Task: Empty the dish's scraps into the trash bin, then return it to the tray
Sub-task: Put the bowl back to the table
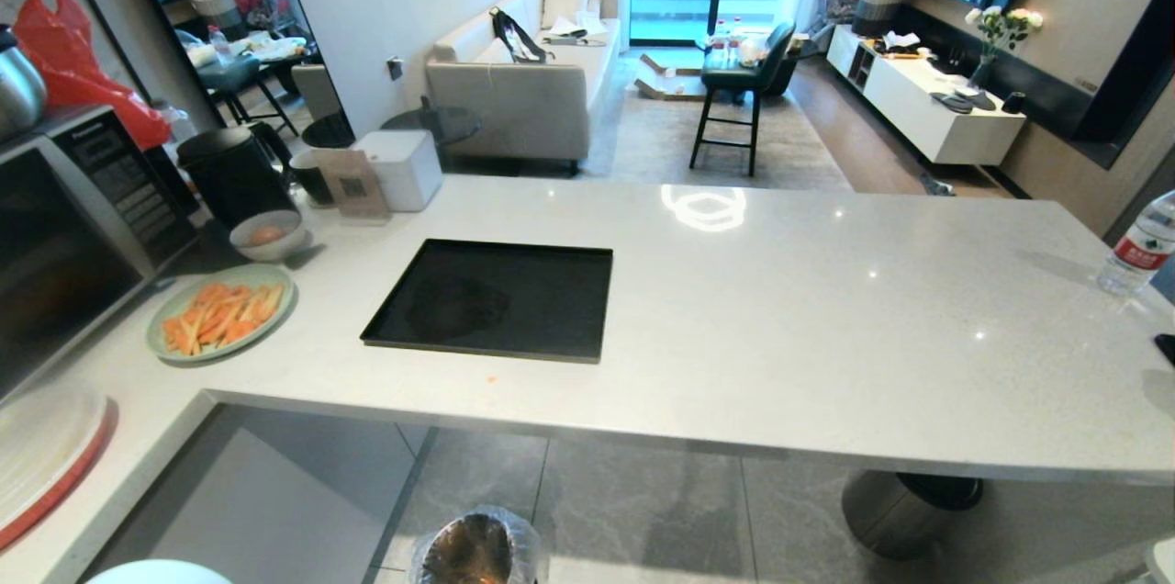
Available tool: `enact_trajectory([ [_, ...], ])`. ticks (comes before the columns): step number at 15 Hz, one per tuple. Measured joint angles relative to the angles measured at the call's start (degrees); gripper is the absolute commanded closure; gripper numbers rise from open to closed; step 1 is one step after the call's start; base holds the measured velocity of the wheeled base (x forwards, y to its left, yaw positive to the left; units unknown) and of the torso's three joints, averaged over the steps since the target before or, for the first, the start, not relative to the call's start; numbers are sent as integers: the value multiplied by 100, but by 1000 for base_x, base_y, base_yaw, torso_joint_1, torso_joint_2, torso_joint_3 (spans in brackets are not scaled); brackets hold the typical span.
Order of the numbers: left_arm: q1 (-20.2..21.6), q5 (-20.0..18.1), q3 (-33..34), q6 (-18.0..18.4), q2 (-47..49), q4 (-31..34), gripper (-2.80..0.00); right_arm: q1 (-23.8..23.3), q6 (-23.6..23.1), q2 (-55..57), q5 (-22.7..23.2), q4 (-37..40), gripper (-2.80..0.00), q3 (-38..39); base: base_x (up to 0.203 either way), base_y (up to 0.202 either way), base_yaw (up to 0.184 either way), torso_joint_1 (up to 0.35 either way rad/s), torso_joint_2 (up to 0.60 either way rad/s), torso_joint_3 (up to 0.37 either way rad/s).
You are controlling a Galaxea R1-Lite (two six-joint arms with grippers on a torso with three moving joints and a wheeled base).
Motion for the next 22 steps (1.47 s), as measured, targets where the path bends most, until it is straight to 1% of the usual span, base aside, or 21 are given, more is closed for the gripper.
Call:
enact_trajectory([
  [12,0,-23,0,22,0,2,0,0,0,0,0,-1,0,0,6,0,0,-1,0,0],
  [22,-2,7,0,5,0,0,0,0,2,0,-3,-1,0,0,188,0,0,1,4,1],
])
